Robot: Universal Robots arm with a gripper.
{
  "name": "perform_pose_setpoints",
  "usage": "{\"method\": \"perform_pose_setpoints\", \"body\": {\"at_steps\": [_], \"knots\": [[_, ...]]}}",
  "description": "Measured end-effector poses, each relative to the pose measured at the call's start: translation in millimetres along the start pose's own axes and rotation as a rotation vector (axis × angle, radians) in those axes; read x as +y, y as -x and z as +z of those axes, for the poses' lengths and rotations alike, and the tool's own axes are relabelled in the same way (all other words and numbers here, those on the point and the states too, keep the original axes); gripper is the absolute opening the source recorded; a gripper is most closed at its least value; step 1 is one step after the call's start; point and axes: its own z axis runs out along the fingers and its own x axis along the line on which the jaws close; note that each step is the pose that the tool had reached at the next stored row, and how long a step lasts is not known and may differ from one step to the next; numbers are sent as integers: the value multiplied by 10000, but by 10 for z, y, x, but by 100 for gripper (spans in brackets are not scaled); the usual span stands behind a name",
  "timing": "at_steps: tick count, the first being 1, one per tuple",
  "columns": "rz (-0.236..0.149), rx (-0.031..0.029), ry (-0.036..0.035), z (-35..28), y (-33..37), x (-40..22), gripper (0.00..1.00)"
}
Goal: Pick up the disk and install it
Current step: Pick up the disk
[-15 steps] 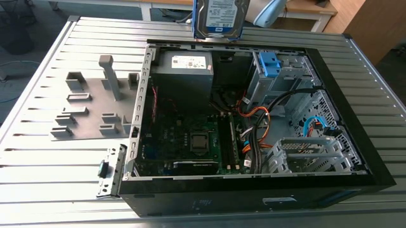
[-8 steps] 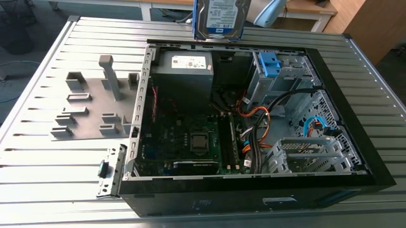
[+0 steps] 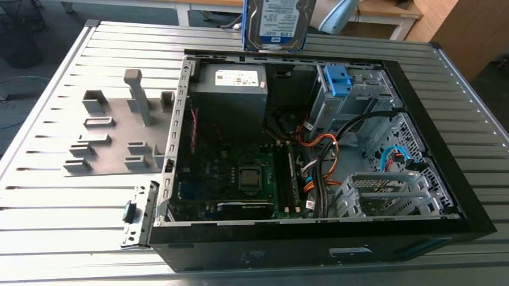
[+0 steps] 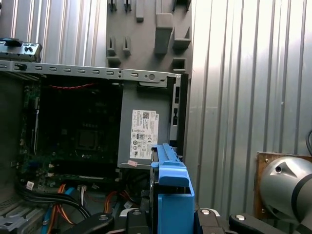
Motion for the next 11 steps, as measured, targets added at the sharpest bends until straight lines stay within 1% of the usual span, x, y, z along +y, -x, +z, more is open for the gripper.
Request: {"method": "perform_pose_setpoints", "body": {"at_steps": [11], "knots": [[0,-1,-1,-1,-62,-1,37]]}}
